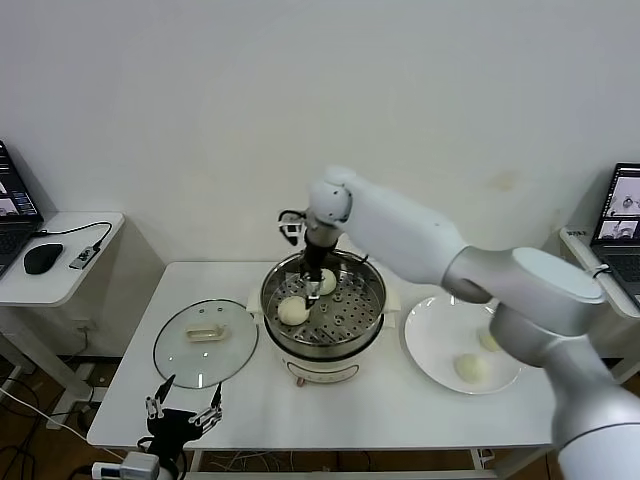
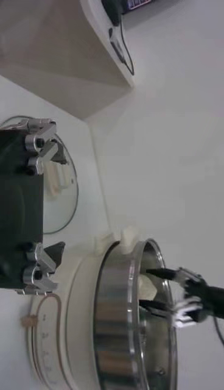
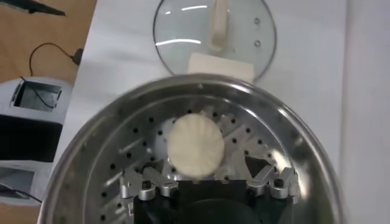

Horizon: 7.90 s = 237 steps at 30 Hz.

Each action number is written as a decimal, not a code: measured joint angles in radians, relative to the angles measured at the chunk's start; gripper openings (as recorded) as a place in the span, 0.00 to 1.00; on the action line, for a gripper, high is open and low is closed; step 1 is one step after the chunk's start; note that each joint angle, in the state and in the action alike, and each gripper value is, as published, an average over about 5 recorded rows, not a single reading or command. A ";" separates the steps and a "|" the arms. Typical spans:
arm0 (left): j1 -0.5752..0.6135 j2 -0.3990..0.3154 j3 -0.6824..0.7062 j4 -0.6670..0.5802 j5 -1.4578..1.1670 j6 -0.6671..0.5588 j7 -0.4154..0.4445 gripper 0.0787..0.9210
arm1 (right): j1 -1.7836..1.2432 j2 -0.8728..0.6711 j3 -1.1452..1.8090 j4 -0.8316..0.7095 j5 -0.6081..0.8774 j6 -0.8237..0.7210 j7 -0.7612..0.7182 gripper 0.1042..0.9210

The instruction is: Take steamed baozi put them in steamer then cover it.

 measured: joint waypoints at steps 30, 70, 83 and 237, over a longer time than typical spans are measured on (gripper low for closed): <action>0.013 -0.018 0.013 0.035 -0.004 0.014 0.010 0.88 | -0.267 -0.715 0.221 0.367 -0.209 0.200 -0.042 0.88; -0.017 -0.033 0.015 0.116 0.000 0.020 0.019 0.88 | -0.580 -0.559 0.380 0.175 -0.462 0.316 0.003 0.88; -0.027 -0.035 0.018 0.131 -0.001 0.020 0.019 0.88 | -0.590 -0.540 0.384 0.148 -0.463 0.318 0.010 0.88; -0.018 -0.055 0.007 0.013 0.024 0.014 0.011 0.88 | 0.004 -0.481 0.073 0.246 -0.141 0.582 -0.017 0.88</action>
